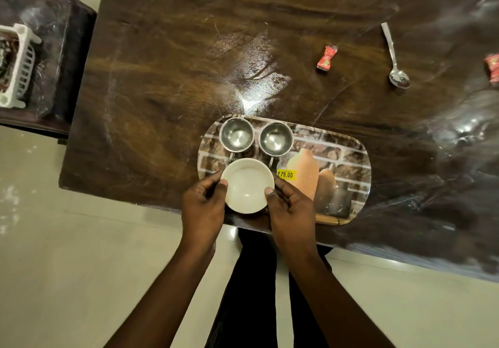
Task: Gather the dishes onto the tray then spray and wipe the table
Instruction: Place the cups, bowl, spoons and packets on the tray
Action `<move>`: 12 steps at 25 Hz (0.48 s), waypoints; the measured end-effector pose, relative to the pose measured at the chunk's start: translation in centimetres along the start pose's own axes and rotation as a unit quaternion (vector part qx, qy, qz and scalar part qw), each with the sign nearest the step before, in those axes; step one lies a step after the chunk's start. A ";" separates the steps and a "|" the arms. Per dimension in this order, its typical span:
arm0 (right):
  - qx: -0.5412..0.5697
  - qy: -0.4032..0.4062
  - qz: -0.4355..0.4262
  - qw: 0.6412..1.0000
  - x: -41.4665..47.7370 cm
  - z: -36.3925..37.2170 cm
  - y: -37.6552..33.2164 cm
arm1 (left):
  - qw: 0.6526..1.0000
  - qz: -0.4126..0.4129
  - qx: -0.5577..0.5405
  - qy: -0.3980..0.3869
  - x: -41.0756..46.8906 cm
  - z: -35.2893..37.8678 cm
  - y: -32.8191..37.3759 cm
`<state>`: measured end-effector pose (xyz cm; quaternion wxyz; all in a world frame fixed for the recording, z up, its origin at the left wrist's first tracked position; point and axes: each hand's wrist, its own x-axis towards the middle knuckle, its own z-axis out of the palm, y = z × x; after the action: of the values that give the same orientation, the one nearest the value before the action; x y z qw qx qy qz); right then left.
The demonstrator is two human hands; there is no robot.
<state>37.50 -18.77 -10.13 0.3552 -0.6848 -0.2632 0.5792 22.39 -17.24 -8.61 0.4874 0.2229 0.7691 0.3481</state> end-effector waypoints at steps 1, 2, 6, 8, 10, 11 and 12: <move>0.004 0.000 0.000 1.000 0.0 0.0 -0.2 | 1.000 0.004 -0.003 0.011 -0.1 0.0 0.1; 0.011 0.002 0.002 1.000 0.1 -0.2 -0.4 | 1.000 0.010 -0.008 0.024 -0.2 0.1 0.3; 0.018 0.017 0.007 1.000 0.3 -2.3 -1.6 | 0.993 0.056 -0.017 0.107 -0.5 0.5 1.5; 0.015 0.024 0.004 1.000 0.6 -4.3 -2.6 | 0.986 0.106 0.005 0.126 -0.9 0.8 2.7; 0.016 0.031 -0.003 0.999 1.4 -7.0 -3.7 | 0.981 0.159 0.032 0.108 -1.4 1.9 4.3; 0.021 0.039 -0.004 0.999 1.9 -8.6 -4.2 | 0.977 0.189 0.048 0.091 -1.6 2.9 5.2; 0.027 0.048 -0.007 0.998 2.6 -10.3 -4.7 | 0.971 0.219 0.062 0.071 -1.8 4.2 6.2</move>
<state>48.37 -15.78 -7.14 0.3896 -0.7005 -0.2348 0.5498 26.99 -13.00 -4.05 0.3288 0.3904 0.7546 0.4124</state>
